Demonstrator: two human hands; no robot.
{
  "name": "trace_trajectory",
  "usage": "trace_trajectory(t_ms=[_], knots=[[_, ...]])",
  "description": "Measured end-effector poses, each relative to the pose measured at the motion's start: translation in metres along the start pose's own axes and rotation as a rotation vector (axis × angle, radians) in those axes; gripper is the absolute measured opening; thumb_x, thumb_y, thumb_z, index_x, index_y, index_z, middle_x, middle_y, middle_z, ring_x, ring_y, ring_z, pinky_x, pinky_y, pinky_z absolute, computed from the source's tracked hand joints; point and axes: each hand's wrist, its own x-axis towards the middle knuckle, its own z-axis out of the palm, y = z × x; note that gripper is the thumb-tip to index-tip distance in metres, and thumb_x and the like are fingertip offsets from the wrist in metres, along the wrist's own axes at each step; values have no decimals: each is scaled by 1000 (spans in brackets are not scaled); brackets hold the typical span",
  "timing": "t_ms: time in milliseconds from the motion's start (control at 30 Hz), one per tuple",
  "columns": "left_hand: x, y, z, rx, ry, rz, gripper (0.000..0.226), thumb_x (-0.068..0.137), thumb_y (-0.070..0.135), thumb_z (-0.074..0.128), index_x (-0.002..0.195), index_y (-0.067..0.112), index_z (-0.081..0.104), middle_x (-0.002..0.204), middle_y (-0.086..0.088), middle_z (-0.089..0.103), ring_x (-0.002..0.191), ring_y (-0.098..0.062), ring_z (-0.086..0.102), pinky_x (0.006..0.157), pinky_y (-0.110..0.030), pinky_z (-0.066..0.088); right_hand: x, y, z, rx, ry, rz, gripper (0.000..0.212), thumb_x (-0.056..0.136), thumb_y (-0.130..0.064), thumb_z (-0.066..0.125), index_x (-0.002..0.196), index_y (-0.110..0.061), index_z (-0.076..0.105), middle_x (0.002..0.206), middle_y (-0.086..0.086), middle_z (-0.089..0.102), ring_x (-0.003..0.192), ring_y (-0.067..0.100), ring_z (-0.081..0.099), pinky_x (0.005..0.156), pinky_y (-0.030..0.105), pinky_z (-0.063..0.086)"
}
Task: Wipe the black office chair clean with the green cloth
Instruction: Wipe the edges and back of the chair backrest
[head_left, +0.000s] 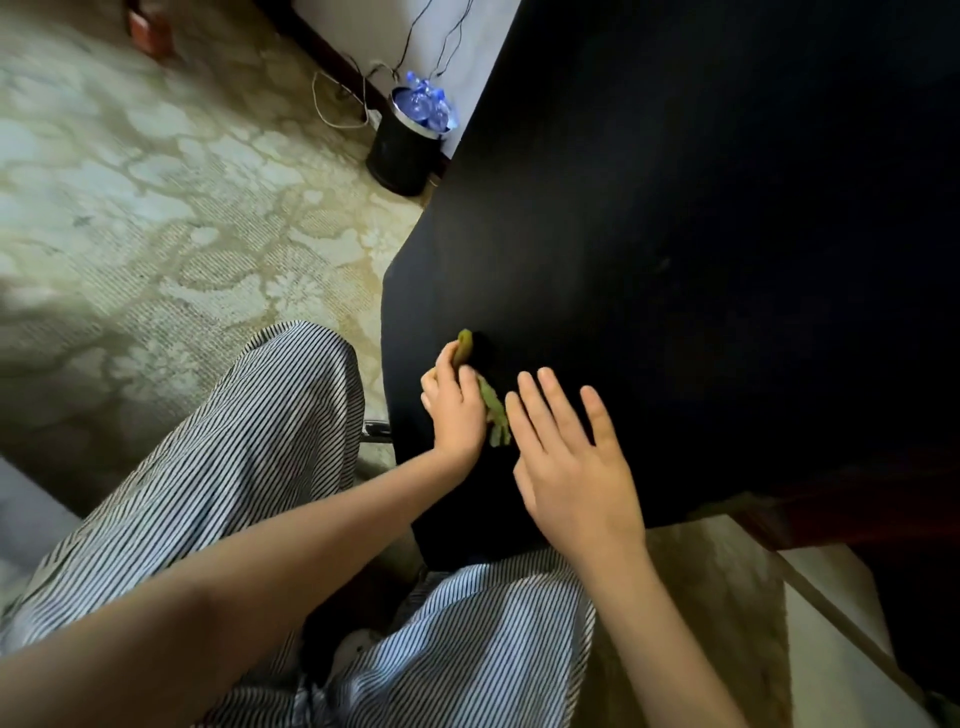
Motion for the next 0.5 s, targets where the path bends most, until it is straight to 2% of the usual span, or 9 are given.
trace_trajectory(t_ms=[33, 100, 200, 300, 400, 500], knots=[[-4, 1, 0, -29, 7, -3, 39, 99, 17, 36, 137, 19, 38, 132, -17, 37, 123, -29, 33, 104, -31, 22, -4, 2, 9, -44, 63, 18, 55, 80, -25, 53, 131, -4, 53, 139, 15, 49, 134, 26, 37, 115, 43, -2], [-12, 2, 0, -53, 4, 9, 37, 99, 19, 36, 136, 20, 38, 131, -14, 35, 124, -26, 33, 105, -29, 22, -13, 4, 13, -62, 21, 33, 58, 78, -26, 58, 131, -3, 52, 138, 16, 49, 133, 28, 40, 115, 44, -1], [-26, -1, 4, -89, -9, 42, 37, 99, 21, 36, 136, 21, 37, 130, -8, 33, 124, -19, 32, 97, -20, 22, -32, 11, 16, -58, -59, 35, 54, 82, -24, 44, 131, -4, 52, 139, 16, 48, 133, 30, 41, 114, 44, 0], [-40, 4, 9, -107, -43, 124, 38, 100, 22, 36, 137, 24, 34, 129, -2, 30, 121, -10, 29, 95, -18, 20, -49, 20, 21, -43, -26, 32, 44, 90, -18, 38, 128, -8, 58, 137, 12, 51, 130, 28, 44, 115, 42, 1], [-42, 11, 12, -115, -68, 182, 38, 100, 22, 36, 138, 25, 33, 128, 2, 29, 123, -8, 28, 96, -20, 21, -52, 20, 19, 60, 11, 99, 44, 87, -24, 37, 119, -12, 65, 130, 8, 59, 123, 26, 52, 111, 41, 16], [-31, 19, 6, -100, -49, 224, 38, 99, 22, 37, 137, 24, 35, 130, -2, 31, 126, -13, 30, 99, -23, 22, -34, 10, 18, 102, 113, 41, 42, 85, -22, 39, 115, -12, 67, 124, 8, 63, 118, 25, 57, 103, 41, 28]])
